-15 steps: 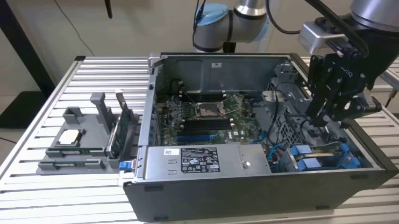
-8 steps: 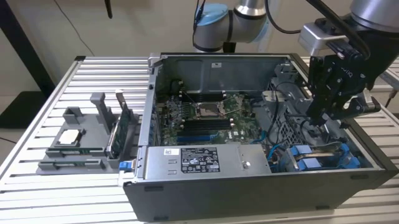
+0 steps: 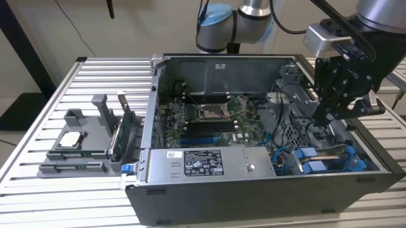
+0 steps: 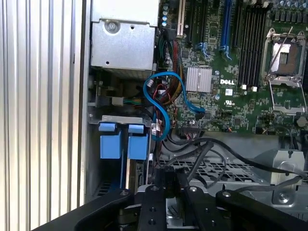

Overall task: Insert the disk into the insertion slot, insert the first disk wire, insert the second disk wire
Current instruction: 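Insert the first disk wire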

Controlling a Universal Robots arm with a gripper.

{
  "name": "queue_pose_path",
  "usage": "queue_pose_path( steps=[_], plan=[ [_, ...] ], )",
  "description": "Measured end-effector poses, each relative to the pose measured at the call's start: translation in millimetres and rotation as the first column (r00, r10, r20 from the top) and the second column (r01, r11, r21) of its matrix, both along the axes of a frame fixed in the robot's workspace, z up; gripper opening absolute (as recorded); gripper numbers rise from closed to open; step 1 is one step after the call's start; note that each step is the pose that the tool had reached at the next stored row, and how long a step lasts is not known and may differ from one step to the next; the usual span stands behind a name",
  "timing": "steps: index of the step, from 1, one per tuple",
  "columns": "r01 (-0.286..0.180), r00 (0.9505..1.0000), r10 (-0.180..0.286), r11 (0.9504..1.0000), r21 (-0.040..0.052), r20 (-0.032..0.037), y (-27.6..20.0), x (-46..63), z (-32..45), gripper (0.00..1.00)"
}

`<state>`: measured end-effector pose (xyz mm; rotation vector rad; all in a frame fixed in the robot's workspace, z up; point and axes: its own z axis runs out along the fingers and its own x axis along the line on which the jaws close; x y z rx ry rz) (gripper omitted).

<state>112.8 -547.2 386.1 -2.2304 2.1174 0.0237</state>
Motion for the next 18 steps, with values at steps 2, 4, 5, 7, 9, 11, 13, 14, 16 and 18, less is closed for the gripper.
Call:
queue_pose_path(
  steps=[2,4,5,7,9,11,13,14,16,18],
  plan=[
    [0.0,1.0,0.0,1.0,0.0,0.0,0.0,0.0,0.0,0.22],
    [0.0,1.0,0.0,1.0,-0.0001,0.0,0.0,0.0,0.0,0.2],
    [0.0,1.0,0.0,1.0,-0.0001,0.0,0.0,0.0,-0.1,0.19],
    [0.0,1.0,0.0,1.0,0.0,0.0,0.0,0.0,-0.2,0.19],
    [0.0,1.0,0.0,1.0,0.0,0.0,0.0,0.0,-0.2,0.19],
    [0.0,1.0,0.0,1.0,0.0,0.0,0.0,0.1,-0.4,0.19],
    [0.0,1.0,0.0,1.0,0.0,0.0,0.0,0.3,-0.4,0.19],
    [-0.001,1.0,0.001,1.0,-0.0001,-0.0001,0.0,0.5,-0.5,0.19],
    [-0.001,1.0,0.001,1.0,0.0,-0.0001,0.0,1.4,-0.8,0.19],
    [-0.001,1.0,0.001,1.0,-0.0002,-0.0014,0.0,3.4,-1.2,0.19]
  ],
)
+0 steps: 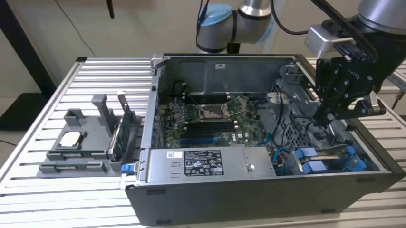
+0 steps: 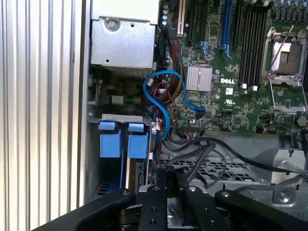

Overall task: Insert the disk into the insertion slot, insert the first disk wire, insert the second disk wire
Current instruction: 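Insert the first disk wire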

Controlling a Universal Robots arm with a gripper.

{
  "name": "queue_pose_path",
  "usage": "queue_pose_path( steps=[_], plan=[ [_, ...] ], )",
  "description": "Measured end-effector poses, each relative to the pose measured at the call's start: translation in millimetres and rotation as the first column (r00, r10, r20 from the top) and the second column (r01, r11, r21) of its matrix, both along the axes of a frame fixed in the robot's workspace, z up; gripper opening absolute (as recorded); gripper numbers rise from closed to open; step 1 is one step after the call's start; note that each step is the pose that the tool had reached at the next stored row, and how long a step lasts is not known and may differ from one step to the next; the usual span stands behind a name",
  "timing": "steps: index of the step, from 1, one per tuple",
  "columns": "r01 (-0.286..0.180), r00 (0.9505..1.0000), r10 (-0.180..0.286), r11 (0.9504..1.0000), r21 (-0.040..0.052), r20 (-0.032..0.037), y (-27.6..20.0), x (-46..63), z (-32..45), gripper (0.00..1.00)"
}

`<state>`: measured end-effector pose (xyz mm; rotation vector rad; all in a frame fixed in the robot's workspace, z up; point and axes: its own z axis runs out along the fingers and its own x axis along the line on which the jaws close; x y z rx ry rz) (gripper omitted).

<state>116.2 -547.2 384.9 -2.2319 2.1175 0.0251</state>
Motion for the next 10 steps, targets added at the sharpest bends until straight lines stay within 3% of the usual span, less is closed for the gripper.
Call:
queue_pose_path(
  steps=[10],
  plan=[
    [0.0,0.9998,0.0,1.0,-0.0015,-0.0203,-0.3,16.9,-2.2,0.19]
  ],
)
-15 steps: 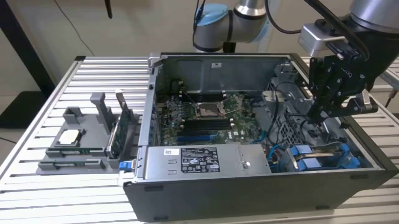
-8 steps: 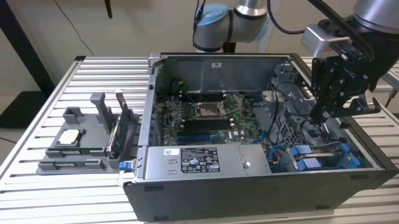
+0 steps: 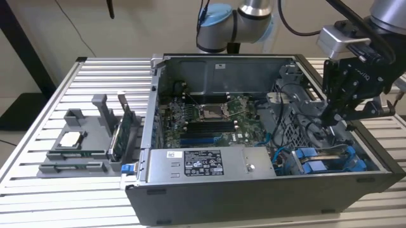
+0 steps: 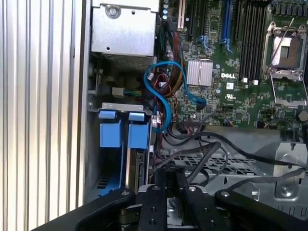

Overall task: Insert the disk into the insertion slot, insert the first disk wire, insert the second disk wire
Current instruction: 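Insert the first disk wire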

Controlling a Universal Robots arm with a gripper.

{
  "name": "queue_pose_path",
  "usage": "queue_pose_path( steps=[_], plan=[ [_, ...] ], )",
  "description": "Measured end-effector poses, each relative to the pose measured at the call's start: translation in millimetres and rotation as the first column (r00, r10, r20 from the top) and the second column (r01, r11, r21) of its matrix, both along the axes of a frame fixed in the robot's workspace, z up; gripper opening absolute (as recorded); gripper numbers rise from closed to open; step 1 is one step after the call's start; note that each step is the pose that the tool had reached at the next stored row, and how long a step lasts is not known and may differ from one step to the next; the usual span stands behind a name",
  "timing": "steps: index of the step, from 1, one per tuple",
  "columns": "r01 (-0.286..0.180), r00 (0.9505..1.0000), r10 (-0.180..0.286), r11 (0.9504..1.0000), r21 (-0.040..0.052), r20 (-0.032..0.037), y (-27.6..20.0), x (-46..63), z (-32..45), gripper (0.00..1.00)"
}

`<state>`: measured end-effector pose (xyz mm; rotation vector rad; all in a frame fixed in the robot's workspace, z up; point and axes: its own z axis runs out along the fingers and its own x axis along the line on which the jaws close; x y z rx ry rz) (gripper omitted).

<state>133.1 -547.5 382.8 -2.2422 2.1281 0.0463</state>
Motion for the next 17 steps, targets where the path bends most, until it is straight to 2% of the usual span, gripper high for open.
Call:
queue_pose_path(
  steps=[10,17],
  plan=[
    [0.0,0.9996,0.0,1.0,-0.0029,-0.0272,-1.9,15.7,-2.8,0.19],
    [0.0,0.9988,0.0,1.0,-0.0056,-0.0488,-3.2,26.4,-5.0,0.19]
  ],
)
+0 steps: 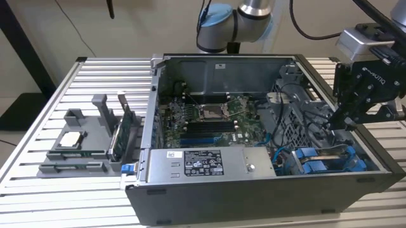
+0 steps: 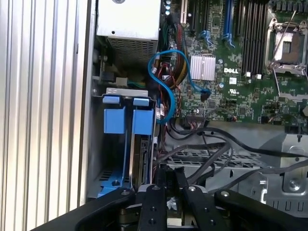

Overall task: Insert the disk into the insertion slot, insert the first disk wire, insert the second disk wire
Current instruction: 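Insert the first disk wire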

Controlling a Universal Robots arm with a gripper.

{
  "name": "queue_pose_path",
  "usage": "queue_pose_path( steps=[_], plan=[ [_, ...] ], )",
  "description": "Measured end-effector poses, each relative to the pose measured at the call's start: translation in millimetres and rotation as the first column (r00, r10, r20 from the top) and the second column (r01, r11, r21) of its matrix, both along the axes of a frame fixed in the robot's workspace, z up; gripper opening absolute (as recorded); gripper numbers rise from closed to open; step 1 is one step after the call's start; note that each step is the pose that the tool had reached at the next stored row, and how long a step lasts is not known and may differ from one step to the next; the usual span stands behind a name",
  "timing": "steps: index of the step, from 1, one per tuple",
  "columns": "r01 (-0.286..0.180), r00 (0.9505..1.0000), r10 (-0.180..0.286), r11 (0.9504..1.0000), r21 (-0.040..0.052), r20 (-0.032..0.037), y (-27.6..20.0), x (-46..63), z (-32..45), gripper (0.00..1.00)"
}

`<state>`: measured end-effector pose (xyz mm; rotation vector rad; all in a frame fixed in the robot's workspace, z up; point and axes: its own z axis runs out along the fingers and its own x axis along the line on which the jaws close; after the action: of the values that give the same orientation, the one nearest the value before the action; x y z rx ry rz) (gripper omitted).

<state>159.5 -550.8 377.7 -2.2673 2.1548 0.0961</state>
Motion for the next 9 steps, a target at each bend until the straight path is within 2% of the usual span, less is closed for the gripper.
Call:
queue_pose_path(
  steps=[9],
  plan=[
    [0.0,0.9996,0.0,1.0,-0.0039,-0.0284,-1.5,13.7,-2.9,0.19]
  ],
)
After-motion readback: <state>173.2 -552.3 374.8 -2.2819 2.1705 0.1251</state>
